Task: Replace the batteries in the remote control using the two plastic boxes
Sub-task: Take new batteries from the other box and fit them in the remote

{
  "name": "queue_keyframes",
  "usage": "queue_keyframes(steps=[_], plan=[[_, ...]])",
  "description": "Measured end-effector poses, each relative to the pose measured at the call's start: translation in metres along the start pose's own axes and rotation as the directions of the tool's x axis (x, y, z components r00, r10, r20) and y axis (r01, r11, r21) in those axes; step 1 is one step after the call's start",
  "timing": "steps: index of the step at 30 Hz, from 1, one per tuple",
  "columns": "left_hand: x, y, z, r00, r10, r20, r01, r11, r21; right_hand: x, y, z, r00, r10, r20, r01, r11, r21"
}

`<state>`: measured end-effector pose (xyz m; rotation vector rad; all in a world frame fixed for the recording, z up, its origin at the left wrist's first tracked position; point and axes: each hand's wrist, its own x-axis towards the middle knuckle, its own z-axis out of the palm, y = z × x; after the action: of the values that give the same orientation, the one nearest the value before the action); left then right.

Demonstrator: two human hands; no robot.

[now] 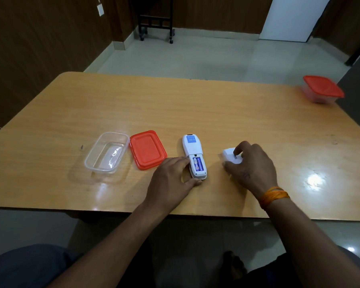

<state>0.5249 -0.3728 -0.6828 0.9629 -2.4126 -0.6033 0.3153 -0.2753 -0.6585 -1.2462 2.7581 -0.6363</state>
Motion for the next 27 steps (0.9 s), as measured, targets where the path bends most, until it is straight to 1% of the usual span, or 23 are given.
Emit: queue_keyframes(steps=[3,7,10,12,14,17,19,24,27], plan=[[0.000,0.000,-0.002,1.000,-0.005,-0.001,0.005,1.000,-0.014,-0.001,-0.004,0.003,1.000,-0.016,0.021,0.017,1.000,-0.009],[0.000,-0.005,-0.007,0.999,0.033,0.035,-0.031,0.999,-0.040,-0.011,-0.020,0.001,0.998,-0.027,-0.055,0.034,0.991,0.131],[0.002,-0.012,-0.010,0.999,0.036,0.000,-0.036,0.997,-0.067,-0.025,-0.039,0.004,0.994,-0.102,-0.031,0.106,0.977,0.185],[0.007,-0.016,-0.011,0.998,0.054,-0.029,-0.055,0.998,-0.033,-0.032,-0.049,0.004,0.990,-0.143,-0.009,0.141,0.967,0.214],[0.014,-0.021,-0.011,0.990,0.139,-0.035,-0.137,0.989,0.051,-0.039,-0.058,0.005,0.985,-0.171,-0.016,0.170,0.958,0.233],[0.027,-0.026,-0.010,0.981,0.180,0.069,-0.186,0.979,0.085,-0.049,-0.071,0.012,0.978,-0.210,-0.013,0.208,0.957,0.202],[0.032,-0.031,-0.008,0.975,0.192,0.109,-0.202,0.974,0.099,-0.052,-0.075,0.016,0.971,-0.237,-0.026,0.238,0.959,0.154],[0.034,-0.035,-0.007,0.975,0.172,0.138,-0.181,0.982,0.050,-0.052,-0.077,0.019,0.969,-0.247,-0.024,0.248,0.965,0.078],[0.034,-0.035,-0.006,0.977,0.164,0.137,-0.167,0.986,0.010,-0.051,-0.078,0.021,0.975,-0.224,-0.012,0.224,0.974,0.043]])
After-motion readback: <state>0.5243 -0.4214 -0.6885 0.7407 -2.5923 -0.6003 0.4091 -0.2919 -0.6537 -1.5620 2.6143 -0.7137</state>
